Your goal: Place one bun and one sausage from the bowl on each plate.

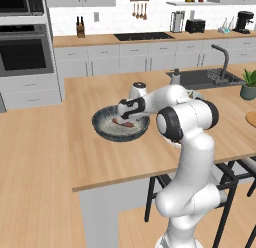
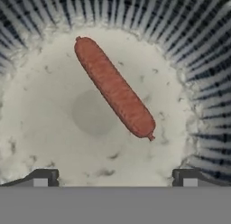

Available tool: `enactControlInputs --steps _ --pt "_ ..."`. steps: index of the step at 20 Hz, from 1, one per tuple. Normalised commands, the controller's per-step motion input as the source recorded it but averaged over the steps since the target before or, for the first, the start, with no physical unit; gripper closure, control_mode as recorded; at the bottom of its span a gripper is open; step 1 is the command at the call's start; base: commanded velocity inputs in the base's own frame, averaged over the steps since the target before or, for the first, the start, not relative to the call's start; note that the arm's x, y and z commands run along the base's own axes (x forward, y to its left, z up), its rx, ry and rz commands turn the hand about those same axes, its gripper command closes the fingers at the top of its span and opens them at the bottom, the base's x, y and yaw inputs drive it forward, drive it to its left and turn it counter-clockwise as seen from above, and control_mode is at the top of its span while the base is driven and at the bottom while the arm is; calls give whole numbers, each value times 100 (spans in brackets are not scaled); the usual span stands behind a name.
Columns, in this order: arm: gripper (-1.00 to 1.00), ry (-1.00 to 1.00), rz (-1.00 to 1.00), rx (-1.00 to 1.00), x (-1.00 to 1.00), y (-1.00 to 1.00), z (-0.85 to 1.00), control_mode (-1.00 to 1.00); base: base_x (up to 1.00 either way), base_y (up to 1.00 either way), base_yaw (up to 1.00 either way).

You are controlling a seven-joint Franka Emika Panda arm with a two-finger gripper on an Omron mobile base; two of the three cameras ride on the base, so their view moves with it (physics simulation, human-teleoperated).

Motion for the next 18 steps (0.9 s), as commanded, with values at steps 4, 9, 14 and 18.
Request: enactControlInputs --steps 4,9,14,18 --pt "-100 4 4 -4 37 24 -31 -100 0 0 0" --pt "-100 0 4 -1 37 7 -26 -100 0 0 0" --pt "-100 0 4 0 43 0 -13 -100 0 0 0" --pt "-100 0 4 0 38 0 -39 -100 0 0 0"
